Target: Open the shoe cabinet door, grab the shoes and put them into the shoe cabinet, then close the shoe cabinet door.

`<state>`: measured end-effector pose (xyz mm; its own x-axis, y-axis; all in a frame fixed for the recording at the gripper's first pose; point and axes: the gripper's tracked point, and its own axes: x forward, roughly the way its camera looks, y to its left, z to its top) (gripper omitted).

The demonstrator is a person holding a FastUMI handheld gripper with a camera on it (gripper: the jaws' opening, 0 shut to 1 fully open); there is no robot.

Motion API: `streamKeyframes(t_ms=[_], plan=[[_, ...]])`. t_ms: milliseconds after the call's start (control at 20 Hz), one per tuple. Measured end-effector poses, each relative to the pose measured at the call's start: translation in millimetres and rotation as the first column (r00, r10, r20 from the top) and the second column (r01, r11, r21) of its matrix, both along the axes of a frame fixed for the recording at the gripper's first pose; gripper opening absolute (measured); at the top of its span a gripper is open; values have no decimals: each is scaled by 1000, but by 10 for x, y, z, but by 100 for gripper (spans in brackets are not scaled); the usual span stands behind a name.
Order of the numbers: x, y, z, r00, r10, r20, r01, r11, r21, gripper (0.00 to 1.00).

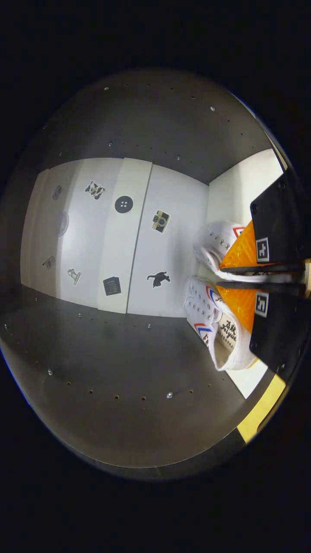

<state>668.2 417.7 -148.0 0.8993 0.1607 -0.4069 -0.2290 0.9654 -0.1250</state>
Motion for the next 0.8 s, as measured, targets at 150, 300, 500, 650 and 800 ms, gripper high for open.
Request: streamKeyframes(t_ms=[150,300,500,650,800], plan=[[-11,-147,170,997,-30,71,34,998,-57,71],[-187,-98,403,994,-55,94,54,998,20,95],[-559,-116,825,980,-91,176,81,995,63,96],[-940,-88,1121,969,-90,228,73,994,80,96],[-1362,-125,1338,961,-103,256,79,992,102,97]])
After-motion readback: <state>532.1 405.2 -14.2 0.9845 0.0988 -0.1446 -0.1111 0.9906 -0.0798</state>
